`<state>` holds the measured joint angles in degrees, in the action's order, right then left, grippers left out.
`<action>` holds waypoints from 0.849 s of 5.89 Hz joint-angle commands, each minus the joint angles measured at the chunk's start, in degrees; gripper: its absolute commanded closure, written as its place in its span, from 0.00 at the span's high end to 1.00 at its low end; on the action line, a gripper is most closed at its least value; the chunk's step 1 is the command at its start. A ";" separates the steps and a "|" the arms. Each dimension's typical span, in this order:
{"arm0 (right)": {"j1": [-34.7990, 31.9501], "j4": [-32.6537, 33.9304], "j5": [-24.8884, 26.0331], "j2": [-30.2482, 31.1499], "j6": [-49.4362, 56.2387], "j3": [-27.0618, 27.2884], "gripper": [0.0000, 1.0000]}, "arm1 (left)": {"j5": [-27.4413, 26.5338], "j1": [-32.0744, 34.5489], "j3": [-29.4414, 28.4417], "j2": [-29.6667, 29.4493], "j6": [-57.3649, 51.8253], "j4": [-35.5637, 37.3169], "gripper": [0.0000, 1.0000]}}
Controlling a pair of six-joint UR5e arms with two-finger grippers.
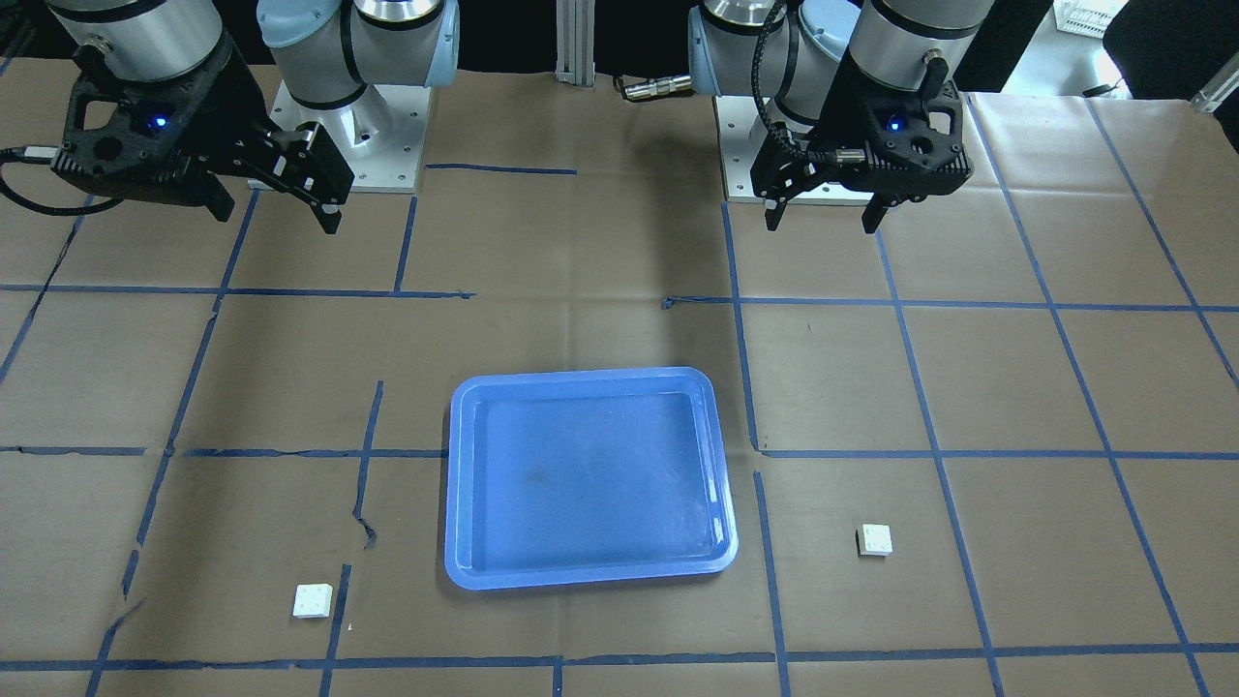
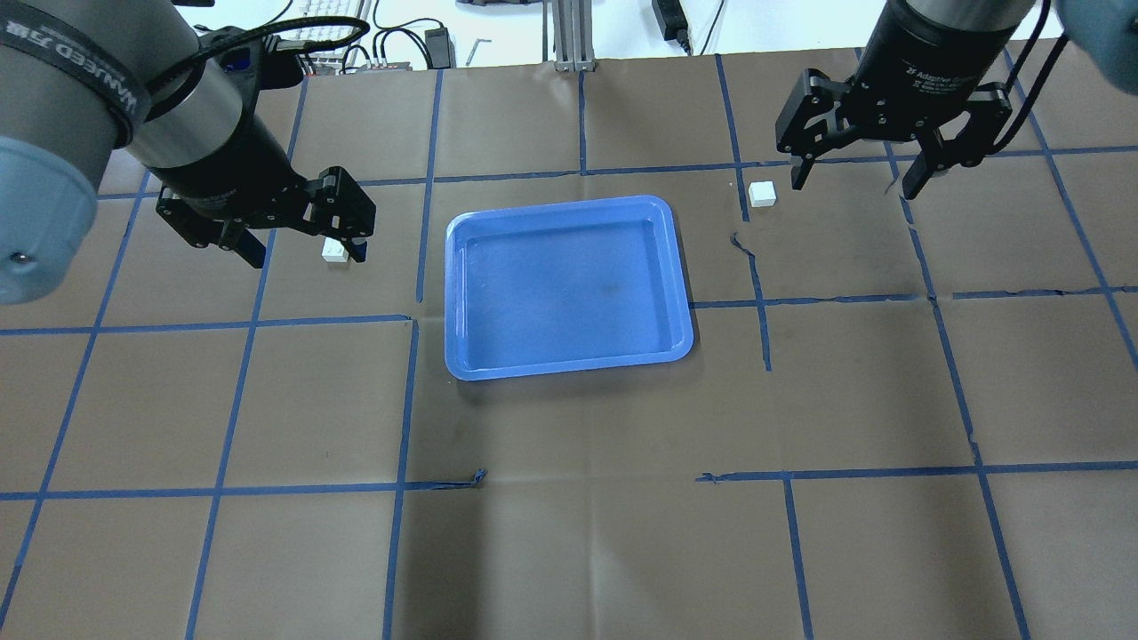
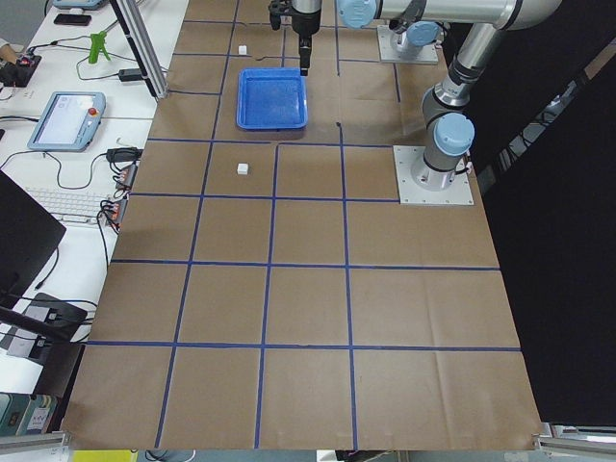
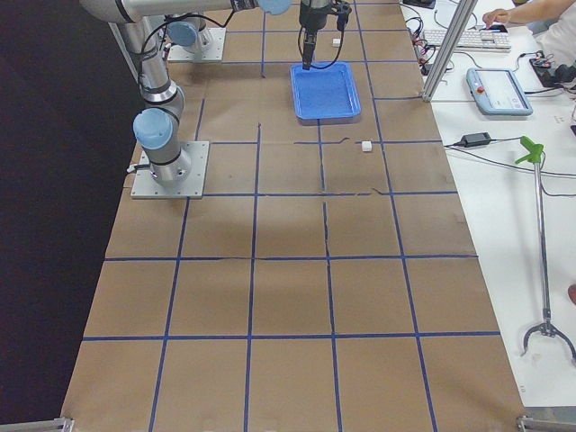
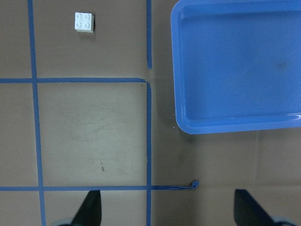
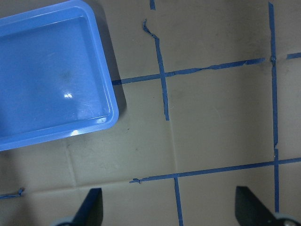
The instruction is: Assemble white blocks and place on blue tray
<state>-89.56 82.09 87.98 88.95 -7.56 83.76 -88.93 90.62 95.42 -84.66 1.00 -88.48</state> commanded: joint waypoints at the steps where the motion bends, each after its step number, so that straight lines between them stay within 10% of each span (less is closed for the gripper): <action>1: 0.00 0.00 0.00 0.00 0.00 0.00 1.00 | -0.01 -0.17 0.03 -0.24 -0.03 0.41 0.99; 5: -0.09 0.00 -0.09 0.09 -0.35 0.00 1.00 | -0.01 -0.61 0.29 0.02 -0.73 0.77 0.99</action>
<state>-89.58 82.13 87.99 89.01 -7.83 83.76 -88.96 90.19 95.66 -84.58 0.46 -87.82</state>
